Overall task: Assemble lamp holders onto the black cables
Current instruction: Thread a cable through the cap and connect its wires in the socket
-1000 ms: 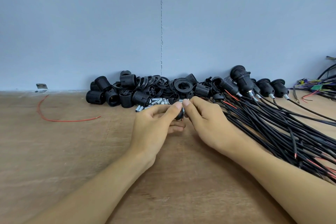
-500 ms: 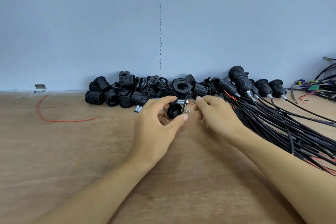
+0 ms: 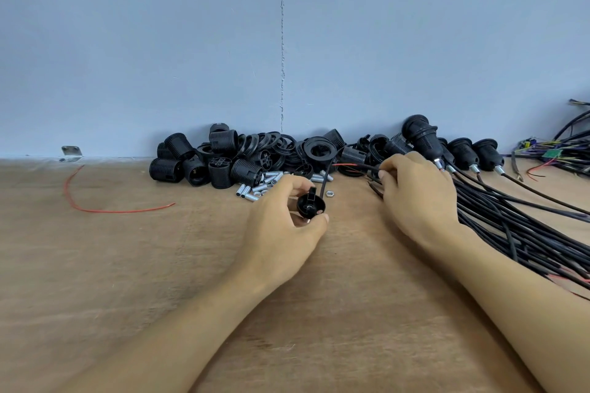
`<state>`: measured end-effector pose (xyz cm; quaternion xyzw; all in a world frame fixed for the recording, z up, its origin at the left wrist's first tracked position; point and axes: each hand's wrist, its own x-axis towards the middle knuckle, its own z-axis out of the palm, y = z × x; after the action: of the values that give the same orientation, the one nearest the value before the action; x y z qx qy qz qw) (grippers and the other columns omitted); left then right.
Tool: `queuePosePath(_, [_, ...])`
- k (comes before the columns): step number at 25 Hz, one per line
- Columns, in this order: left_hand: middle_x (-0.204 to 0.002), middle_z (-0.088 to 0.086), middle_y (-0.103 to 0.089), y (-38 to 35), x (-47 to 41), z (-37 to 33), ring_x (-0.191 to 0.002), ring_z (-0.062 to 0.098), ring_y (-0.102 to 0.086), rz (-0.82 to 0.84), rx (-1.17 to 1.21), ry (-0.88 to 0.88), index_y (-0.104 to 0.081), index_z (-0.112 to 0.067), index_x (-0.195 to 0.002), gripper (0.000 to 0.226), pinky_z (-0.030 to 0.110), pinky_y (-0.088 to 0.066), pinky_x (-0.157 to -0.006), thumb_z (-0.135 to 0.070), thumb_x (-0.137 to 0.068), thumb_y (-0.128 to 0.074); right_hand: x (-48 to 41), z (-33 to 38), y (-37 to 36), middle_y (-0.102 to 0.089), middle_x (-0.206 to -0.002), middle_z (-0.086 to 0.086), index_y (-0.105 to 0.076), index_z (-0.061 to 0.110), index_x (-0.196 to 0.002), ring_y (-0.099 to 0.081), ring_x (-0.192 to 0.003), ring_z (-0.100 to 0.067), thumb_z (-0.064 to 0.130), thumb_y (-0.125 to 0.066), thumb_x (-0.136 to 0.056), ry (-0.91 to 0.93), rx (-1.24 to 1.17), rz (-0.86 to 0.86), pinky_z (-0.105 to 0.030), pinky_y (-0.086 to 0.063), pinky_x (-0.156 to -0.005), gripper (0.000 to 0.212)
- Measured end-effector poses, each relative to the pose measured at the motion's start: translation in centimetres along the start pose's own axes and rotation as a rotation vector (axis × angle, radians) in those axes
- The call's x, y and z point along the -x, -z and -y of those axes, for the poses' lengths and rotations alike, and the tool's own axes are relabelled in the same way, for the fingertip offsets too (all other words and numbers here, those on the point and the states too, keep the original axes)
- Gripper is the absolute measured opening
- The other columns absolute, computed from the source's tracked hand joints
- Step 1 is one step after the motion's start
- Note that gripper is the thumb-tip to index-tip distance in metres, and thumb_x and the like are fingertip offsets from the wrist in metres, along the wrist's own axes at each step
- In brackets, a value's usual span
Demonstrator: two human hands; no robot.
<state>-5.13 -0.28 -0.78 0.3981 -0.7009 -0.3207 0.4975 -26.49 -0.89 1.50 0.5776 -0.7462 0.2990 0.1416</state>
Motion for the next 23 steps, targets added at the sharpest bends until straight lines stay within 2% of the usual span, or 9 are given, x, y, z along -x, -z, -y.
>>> queuePosePath(3, [-0.095,-0.017,-0.071,-0.2,0.1,-0.1,-0.082,0.005,-0.067,0.086,0.023,-0.002,-0.06,-0.04,-0.1,0.031,0.017,-0.05,-0.073,-0.02,-0.08,-0.074,-0.1,0.3,-0.2,-0.059,-0.117,-0.001,-0.064,0.021,-0.111,-0.062,-0.096,-0.031,0.029,-0.049,-0.102,-0.039,-0.14,-0.071,-0.04,-0.045,-0.075,0.019])
queuePosePath(6, [-0.095,-0.016,-0.067,-0.1,0.1,-0.2,-0.081,0.003,-0.065,0.111,-0.011,0.001,-0.059,-0.042,-0.104,0.035,0.013,-0.048,-0.071,-0.014,-0.084,-0.067,-0.1,0.7,-0.3,-0.06,-0.116,0.004,-0.063,0.02,-0.114,-0.061,-0.096,-0.023,0.031,-0.049,-0.103,-0.004,-0.335,-0.166,-0.041,-0.049,-0.079,0.021])
queuePosePath(8, [-0.084,-0.013,-0.064,0.0,0.0,-0.4,-0.07,0.004,-0.059,0.133,0.026,0.02,-0.059,-0.042,-0.1,0.033,0.011,-0.046,-0.064,-0.015,-0.082,-0.057,0.0,1.3,-0.1,-0.06,-0.108,0.007,-0.066,0.019,-0.113,-0.059,-0.088,-0.012,0.028,-0.054,-0.101,0.099,-0.47,-0.205,-0.038,-0.05,-0.08,0.018])
queuePosePath(10, [-0.072,-0.012,-0.059,-0.3,-0.1,-0.7,-0.062,0.003,-0.053,0.143,0.101,0.054,-0.061,-0.042,-0.097,0.021,0.016,-0.045,-0.06,-0.028,-0.081,-0.057,0.5,2.2,0.1,-0.061,-0.099,0.01,-0.069,0.019,-0.109,-0.054,-0.079,-0.001,0.023,-0.06,-0.099,0.256,-0.548,-0.178,-0.025,-0.047,-0.077,0.014])
queuePosePath(12, [-0.07,-0.016,-0.061,-0.6,-0.2,-0.9,-0.067,0.006,-0.057,0.111,0.127,0.081,-0.064,-0.042,-0.097,0.019,0.027,-0.051,-0.069,-0.055,-0.084,-0.058,1.2,3.4,0.2,-0.062,-0.093,0.011,-0.072,0.018,-0.106,-0.055,-0.079,0.001,0.018,-0.064,-0.098,0.431,-0.589,-0.078,-0.015,-0.042,-0.073,0.012])
queuePosePath(15, [-0.063,-0.006,-0.058,-0.6,-0.4,-0.7,-0.061,0.01,-0.055,-0.04,0.138,0.092,-0.066,-0.023,-0.084,0.037,0.045,-0.051,-0.068,-0.055,-0.097,-0.054,1.9,4.4,0.2,-0.063,-0.087,0.013,-0.073,0.02,-0.105,-0.058,-0.078,-0.003,0.015,-0.067,-0.096,0.572,-0.627,0.066,-0.011,-0.04,-0.07,0.012])
queuePosePath(19, [-0.052,-0.006,-0.055,-0.1,-1.3,-0.3,-0.053,0.008,-0.052,-0.264,0.234,0.149,-0.065,-0.01,-0.078,0.035,0.031,-0.048,-0.053,-0.031,-0.104,-0.054,2.3,4.0,-0.3,-0.067,-0.083,0.015,-0.068,0.033,-0.107,-0.061,-0.069,-0.004,0.033,-0.069,-0.093,0.443,-0.606,0.264,-0.017,-0.046,-0.063,0.014])
queuePosePath(21, [-0.053,-0.007,-0.056,0.4,-1.9,0.0,-0.05,0.008,-0.056,-0.415,0.367,0.219,-0.062,-0.012,-0.082,0.031,0.023,-0.047,-0.046,-0.026,-0.106,-0.049,1.9,3.1,-0.3,-0.067,-0.087,0.017,-0.067,0.035,-0.105,-0.062,-0.077,-0.004,0.04,-0.066,-0.092,0.431,-0.42,0.31,-0.032,-0.053,-0.071,0.014])
queuePosePath(23, [-0.057,-0.005,-0.055,1.1,-2.4,0.2,-0.046,0.007,-0.056,-0.55,0.466,0.303,-0.057,-0.014,-0.083,0.03,0.021,-0.045,-0.042,-0.025,-0.108,-0.045,1.5,2.2,-0.2,-0.068,-0.097,0.017,-0.069,0.034,-0.104,-0.062,-0.09,-0.006,0.038,-0.061,-0.095,0.475,-0.295,0.325,-0.035,-0.052,-0.079,0.012])
